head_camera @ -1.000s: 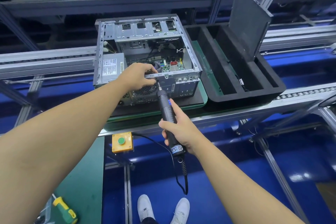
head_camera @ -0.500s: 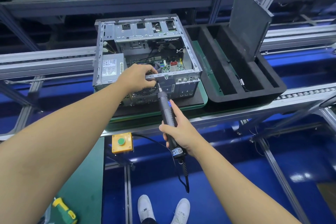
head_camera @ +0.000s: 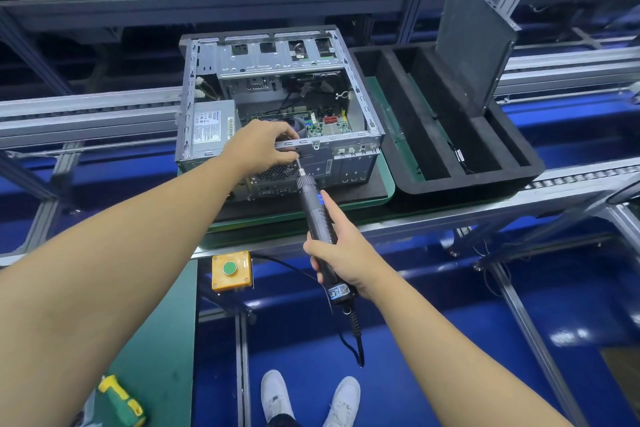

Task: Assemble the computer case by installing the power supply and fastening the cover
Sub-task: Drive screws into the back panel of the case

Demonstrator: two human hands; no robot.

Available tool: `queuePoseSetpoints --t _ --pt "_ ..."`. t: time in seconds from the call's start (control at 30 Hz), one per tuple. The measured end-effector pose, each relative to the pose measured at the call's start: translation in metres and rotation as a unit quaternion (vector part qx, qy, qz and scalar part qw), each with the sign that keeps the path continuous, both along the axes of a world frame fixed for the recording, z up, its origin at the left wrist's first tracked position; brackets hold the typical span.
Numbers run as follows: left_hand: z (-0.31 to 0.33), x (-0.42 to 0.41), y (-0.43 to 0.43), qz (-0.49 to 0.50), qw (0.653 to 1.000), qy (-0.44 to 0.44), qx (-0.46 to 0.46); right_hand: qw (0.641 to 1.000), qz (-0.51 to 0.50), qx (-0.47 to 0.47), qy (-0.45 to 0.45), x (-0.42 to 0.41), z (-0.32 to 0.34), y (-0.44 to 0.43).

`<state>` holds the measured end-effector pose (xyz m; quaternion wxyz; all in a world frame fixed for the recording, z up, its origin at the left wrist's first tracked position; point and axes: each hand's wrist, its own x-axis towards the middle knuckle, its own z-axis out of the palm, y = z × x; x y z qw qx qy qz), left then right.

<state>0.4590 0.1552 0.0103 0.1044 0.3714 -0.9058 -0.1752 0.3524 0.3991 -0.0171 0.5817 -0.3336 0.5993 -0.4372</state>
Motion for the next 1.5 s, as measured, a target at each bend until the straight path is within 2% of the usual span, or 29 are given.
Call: queuePoseSetpoints --t 0.37,0.6,0.8,1.2,1.5 --pt "0.003 0.001 0.003 -0.002 1.0 -0.005 -0.006 0.999 -0.027 -0.032 -0.027 -0.002 -0.014 0.008" --pt "0.007 0.002 0.006 -0.002 1.0 -0.012 -0.004 0.988 -0.143 -0.043 -0.047 -0.005 -0.015 -0.028" --pt "0.006 0.003 0.007 -0.002 1.0 0.002 -0.003 0.968 -0.243 0.0 -0.067 -0.003 -0.004 -0.073" --pt "0.0 0.004 0.0 -0.035 0.999 0.022 -0.02 0.912 -0.41 0.007 -0.021 0.026 -0.004 -0.137" --pt "-0.004 0.002 -0.001 -0.032 0.999 0.003 -0.022 0.895 -0.444 0.027 0.041 0.03 0.005 -0.148"
